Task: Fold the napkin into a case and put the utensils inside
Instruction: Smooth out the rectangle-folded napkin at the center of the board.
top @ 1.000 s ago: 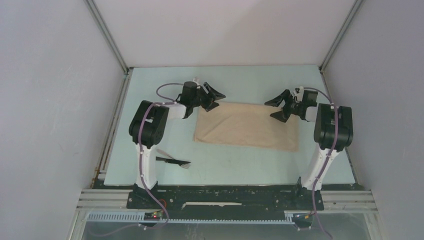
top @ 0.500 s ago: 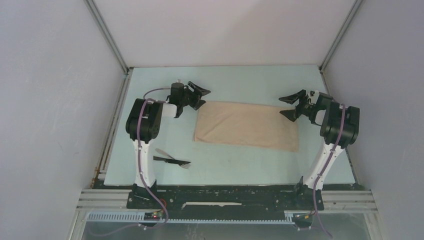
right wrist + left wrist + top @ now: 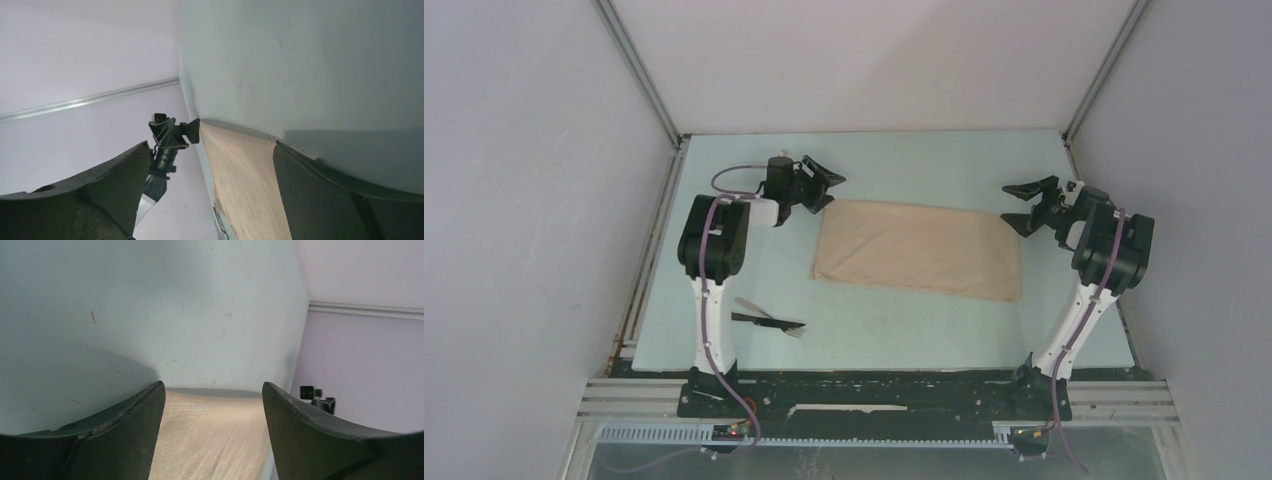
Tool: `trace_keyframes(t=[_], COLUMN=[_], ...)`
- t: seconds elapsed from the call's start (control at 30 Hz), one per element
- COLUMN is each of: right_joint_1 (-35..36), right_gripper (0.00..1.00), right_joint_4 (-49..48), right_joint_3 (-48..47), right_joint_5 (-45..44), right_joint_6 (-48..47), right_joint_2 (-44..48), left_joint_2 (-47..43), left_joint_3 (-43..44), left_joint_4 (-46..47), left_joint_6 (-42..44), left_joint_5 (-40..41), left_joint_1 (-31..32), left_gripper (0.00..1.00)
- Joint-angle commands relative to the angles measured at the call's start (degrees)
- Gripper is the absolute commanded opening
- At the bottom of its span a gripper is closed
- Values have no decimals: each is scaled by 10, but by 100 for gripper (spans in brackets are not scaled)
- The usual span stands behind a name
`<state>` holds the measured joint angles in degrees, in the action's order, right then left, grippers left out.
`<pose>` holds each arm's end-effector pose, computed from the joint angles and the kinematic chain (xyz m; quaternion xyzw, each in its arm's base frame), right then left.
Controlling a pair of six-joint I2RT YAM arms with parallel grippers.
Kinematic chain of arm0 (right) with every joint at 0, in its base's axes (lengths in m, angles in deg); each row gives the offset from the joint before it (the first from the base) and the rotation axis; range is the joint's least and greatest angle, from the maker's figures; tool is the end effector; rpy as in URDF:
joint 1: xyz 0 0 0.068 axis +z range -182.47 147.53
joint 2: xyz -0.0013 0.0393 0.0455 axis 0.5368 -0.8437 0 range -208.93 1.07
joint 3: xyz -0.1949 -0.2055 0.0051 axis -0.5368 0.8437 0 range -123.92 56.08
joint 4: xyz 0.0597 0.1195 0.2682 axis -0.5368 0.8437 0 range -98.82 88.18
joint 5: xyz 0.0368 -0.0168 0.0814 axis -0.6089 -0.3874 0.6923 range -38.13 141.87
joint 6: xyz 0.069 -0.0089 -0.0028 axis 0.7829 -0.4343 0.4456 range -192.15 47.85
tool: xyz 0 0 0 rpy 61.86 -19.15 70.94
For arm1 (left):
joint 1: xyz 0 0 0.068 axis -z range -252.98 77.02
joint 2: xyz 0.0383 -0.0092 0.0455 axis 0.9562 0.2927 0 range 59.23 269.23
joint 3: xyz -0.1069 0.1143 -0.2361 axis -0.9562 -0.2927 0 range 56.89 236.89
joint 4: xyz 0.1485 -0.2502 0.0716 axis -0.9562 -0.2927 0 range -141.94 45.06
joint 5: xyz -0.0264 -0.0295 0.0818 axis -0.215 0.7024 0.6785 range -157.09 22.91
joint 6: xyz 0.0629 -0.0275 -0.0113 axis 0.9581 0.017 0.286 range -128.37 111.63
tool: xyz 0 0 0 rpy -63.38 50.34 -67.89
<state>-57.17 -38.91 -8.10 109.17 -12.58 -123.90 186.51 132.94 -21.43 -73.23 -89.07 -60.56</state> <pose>0.4369 -0.1486 0.0654 0.3358 0.7247 0.5276 0.2894 0.5070 -0.1333 0.0883 -0.2827 0.7973 -0.4444 0.2946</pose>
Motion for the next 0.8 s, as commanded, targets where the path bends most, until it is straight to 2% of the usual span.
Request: trace_keyframes(t=[0.0, 0.17, 0.37, 0.43, 0.5, 0.53, 0.63, 0.77], right_joint_1=[-23, -3, 64, 84, 112, 131, 176, 185], right_gripper=[100, 100, 100, 100, 99, 100, 100, 100], right_joint_4=[3, 124, 213, 271, 435, 515, 707, 819], right_joint_3=[-17, -20, -20, -21, -50, -73, -122, -136], right_joint_5=[-23, -39, -73, -94, -189, -270, -410, -523], right_joint_6=[1, -83, -145, -179, -262, -296, -369, -405], right_joint_2=[14, 109, 176, 189, 209, 218, 228, 251], left_joint_2=[-42, -105, -112, -108, -130, -145, -198, -297], left_joint_3=[25, 44, 51, 53, 40, 37, 26, -26], left_joint_4=[-81, -125, -100, -103, -122, -156, -265, -372], left_joint_6=[88, 131, 96, 86, 87, 100, 131, 167], left_joint_5=[28, 33, 18, 4, 4, 12, 24, 28], left_joint_1=[-9, 16, 73, 89, 101, 107, 121, 137], left_gripper=[80, 80, 80, 83, 86, 86, 87, 87])
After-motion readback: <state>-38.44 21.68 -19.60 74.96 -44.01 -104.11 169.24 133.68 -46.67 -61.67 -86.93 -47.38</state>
